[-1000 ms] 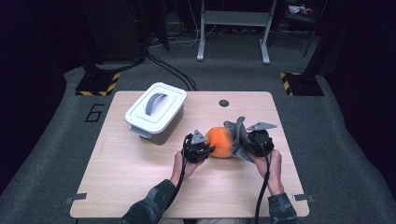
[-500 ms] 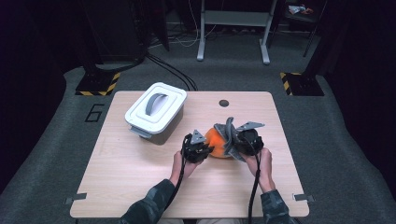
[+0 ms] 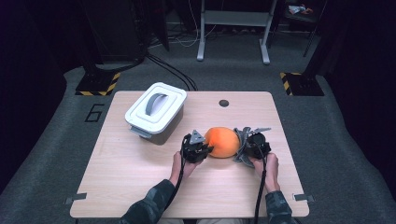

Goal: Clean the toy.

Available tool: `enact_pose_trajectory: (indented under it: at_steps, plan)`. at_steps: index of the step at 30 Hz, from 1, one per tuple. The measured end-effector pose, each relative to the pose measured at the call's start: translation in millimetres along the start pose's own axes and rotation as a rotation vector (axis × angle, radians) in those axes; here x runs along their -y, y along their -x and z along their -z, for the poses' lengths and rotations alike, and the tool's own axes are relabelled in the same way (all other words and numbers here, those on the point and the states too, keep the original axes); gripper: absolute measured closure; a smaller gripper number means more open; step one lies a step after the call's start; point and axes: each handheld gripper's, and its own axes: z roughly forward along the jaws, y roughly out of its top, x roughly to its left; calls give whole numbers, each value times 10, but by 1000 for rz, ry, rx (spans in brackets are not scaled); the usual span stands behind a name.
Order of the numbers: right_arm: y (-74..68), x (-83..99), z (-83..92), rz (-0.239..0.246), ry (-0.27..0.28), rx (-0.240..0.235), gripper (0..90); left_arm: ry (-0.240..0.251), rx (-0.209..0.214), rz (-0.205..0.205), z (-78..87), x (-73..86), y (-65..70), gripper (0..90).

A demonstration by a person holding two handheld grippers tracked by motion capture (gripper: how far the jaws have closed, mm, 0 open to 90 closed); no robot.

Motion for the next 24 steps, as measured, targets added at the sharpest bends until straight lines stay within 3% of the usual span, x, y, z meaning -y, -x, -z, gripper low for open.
enact_pose_trajectory:
  at_steps: [4,7,9,10,12,16,18,22,24]
  plan:
    - [12,0,14,1,-2,4,750,0,1,-2,4,0,-3,798]
    - [33,-22,262,-3,62,40,750,3,1,-3,4,6,-20,798]
    - [24,-33,326,-6,80,51,750,5,1,-2,3,7,-22,798]
    - [-38,-76,499,14,143,34,751,0,2,-5,3,4,-27,796]
    - [-154,-123,602,47,168,14,751,2,2,-5,1,4,-28,795]
    - [-313,-189,572,98,157,-16,751,7,4,-11,1,2,-27,787]
    - [-349,-215,422,114,124,2,753,15,6,-13,7,3,-27,768]
    - [-301,-222,386,90,124,-9,754,22,14,-37,28,19,-18,694]
    - [-285,-226,381,80,116,-4,754,12,7,-55,40,51,-1,599]
